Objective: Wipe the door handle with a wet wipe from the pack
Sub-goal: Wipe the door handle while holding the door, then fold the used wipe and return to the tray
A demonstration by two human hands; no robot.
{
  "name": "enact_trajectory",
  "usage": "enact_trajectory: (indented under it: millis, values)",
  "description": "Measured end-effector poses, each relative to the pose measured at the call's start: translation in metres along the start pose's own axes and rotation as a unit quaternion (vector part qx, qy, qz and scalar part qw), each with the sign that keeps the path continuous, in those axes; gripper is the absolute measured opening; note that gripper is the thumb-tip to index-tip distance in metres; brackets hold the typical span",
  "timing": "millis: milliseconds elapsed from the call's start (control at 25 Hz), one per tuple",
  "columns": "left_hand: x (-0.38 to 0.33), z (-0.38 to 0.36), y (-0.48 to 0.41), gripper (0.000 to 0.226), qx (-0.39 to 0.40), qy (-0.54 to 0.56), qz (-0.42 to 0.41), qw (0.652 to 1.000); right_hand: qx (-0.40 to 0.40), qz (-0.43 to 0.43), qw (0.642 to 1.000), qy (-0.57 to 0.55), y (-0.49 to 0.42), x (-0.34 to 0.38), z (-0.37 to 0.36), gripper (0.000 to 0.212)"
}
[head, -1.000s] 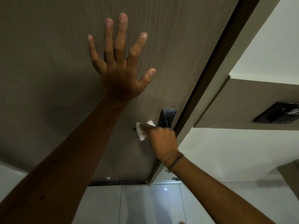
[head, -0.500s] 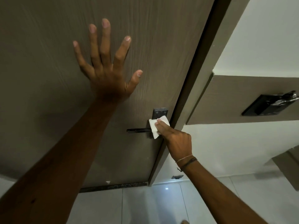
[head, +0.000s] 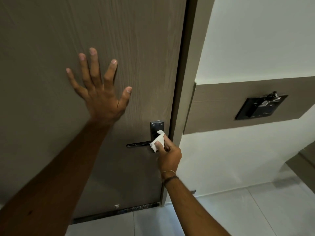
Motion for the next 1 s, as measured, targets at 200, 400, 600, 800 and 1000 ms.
enact_trajectory:
  millis: [200,400,600,800,1000]
  values:
    - [-0.007,0.013,-0.004,0.078,0.054,0.011,0.011,0.998,0.035,-0.210,0.965,-0.154,0.011,-0.003,-0.010,0.011]
    - [-0.019,0.038,-0.007,0.076,0.104,0.048,0.050,0.992,0.172,-0.388,0.857,-0.292,0.034,0.003,-0.003,0.025]
    - [-0.075,0.086,0.061,0.038,0.314,0.318,0.082,0.891,0.311,-0.347,0.838,-0.286,0.040,-0.008,0.077,0.021]
    - [-0.180,0.089,0.139,0.040,0.672,0.465,0.192,0.543,0.448,-0.288,0.825,-0.192,0.022,0.007,0.190,0.022]
    - [-0.298,0.071,0.167,0.028,0.783,0.443,0.058,0.433,0.430,-0.321,0.836,-0.117,-0.005,0.000,0.298,0.032]
Point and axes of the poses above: each hand's wrist, its own y-axis away from the middle knuckle, its own z-axis out of the back of the hand, x = y × z, the point moved 3 cm from there along -y, towards the middle knuckle, and after that the axes turned 4 degrees about z, right-handed, at the moved point
